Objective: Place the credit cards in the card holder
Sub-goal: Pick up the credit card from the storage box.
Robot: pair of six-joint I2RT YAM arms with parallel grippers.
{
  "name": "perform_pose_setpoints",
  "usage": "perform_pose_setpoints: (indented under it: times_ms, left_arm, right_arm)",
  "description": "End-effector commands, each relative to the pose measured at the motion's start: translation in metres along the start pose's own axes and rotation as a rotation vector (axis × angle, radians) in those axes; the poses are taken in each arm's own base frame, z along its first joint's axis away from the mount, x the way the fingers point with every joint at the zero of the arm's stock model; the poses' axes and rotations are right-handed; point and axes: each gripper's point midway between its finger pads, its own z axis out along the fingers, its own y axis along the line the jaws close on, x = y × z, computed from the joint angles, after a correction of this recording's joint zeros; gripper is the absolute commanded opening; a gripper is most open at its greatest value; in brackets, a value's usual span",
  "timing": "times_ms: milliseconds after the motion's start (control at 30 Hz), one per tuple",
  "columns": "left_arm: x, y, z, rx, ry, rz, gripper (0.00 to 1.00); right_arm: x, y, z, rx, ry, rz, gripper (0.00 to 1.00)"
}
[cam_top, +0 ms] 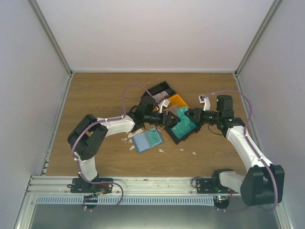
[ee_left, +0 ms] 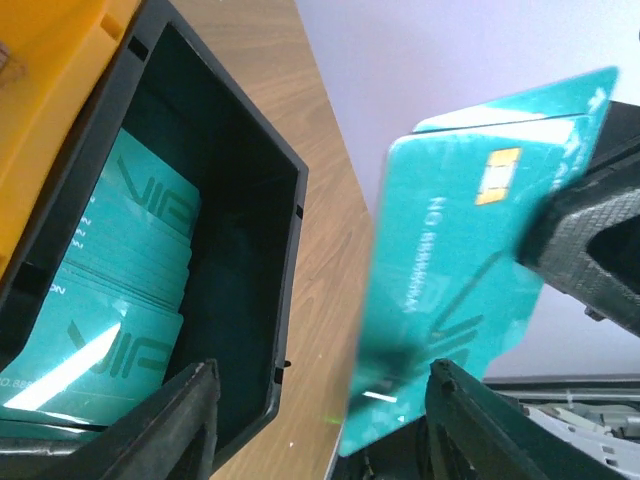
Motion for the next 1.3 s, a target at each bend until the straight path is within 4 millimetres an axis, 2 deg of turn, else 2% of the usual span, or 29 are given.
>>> perform_pose_setpoints:
  times_ms: [0,133,233,300,433,467,567,700,867,933,1100,1267]
  left_arm:
    - [-0.007,-0.016,0.008,0.082,0.011,0.019,0.53]
    - [-0.005,-0.016,0.013,0.086,0.026,0.014,0.33]
    - [-0.003,-0.015,0.016,0.094,0.041,0.009,0.24]
    - [-0.002,-0.015,0.018,0.102,0.051,0.007,0.23]
    - [-0.002,-0.006,0.022,0.069,0.056,-0.005,0.35]
    - [-0.002,-0.006,0.023,0.068,0.057,-0.004,0.36]
    - [0.001,-0.012,0.024,0.103,0.074,0.002,0.3]
    - [0.001,-0.018,0.023,0.114,0.076,0.023,0.17]
    - [0.002,-0.011,0.024,0.085,0.076,0.024,0.0]
    - [0.003,-0.007,0.025,0.077,0.076,0.02,0.0]
    - [0.003,0.001,0.027,0.052,0.074,0.018,0.0]
    - [-0.002,0.013,0.031,0.006,0.062,0.044,0.0]
  right_arm:
    - [-0.001,0.013,-0.008,-0.118,-0.012,0.016,0.01]
    - [0.003,0.005,-0.009,-0.11,-0.011,0.032,0.01]
    - [0.006,-0.002,-0.008,-0.102,-0.005,0.05,0.01]
    - [0.007,-0.005,-0.007,-0.107,-0.002,0.06,0.01]
    - [0.008,-0.005,-0.008,-0.116,-0.001,0.064,0.01]
    - [0.008,-0.005,-0.008,-0.116,-0.002,0.064,0.01]
    - [0.008,-0.006,-0.007,-0.114,0.002,0.065,0.0]
    - [0.011,-0.013,-0.004,-0.09,0.01,0.076,0.0]
    - [0.013,-0.022,-0.002,-0.053,0.011,0.078,0.01]
    - [0.015,-0.027,-0.001,-0.029,0.012,0.087,0.03]
    - [0.019,-0.037,0.001,0.011,0.006,0.099,0.15]
    - [0.02,-0.049,0.006,0.04,0.004,0.106,0.18]
